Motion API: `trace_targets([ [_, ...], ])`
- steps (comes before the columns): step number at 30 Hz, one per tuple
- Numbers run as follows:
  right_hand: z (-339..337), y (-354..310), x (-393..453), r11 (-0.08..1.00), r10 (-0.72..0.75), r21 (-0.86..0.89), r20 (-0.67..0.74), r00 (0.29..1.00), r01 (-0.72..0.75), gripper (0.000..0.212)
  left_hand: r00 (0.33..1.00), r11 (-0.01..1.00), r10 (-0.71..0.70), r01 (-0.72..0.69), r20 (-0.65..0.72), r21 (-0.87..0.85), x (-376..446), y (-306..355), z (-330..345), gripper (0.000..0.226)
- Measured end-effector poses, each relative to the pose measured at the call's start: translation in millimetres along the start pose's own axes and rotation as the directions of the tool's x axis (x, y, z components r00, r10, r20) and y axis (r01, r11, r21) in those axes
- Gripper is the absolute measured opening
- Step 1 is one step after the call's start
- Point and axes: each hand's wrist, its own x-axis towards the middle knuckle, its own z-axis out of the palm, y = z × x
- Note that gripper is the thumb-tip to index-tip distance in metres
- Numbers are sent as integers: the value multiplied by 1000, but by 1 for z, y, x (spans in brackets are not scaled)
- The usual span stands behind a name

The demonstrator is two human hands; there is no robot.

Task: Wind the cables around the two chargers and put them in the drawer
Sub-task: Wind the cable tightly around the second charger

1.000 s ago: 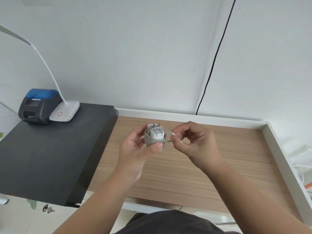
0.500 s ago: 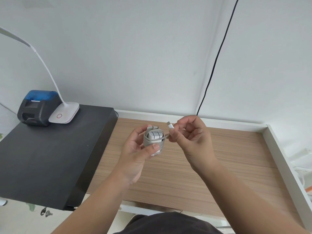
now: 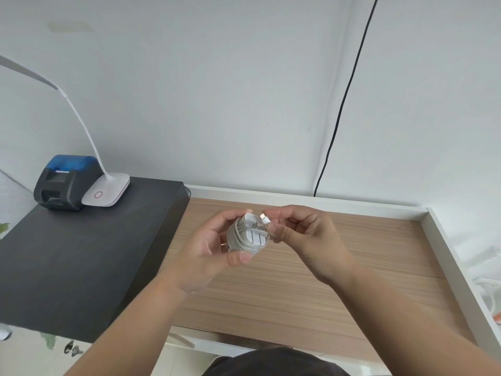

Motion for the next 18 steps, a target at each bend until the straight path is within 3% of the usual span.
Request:
trace_targets([
  [3,5,0,0,997,-1,78,-6,1000,1,15,996,966,-73,83,47,-244,2,0,6,63],
  [6,11,2,-1,990,12,141,-20,1000,-9,21,990,898,-137,118,-15,-425,2,-1,18,52],
  [9,15,2,-4,996,8,94,-26,1000,-5,20,991,962,-88,58,-103,-268,3,0,23,51],
  [12,13,-4,-5,994,-16,109,-118,993,29,22,987,996,-45,31,-157,-88,1,2,25,57],
  [18,9,-10,-3,987,29,161,-241,970,10,19,977,999,12,-20,-211,-35,-2,3,34,70],
])
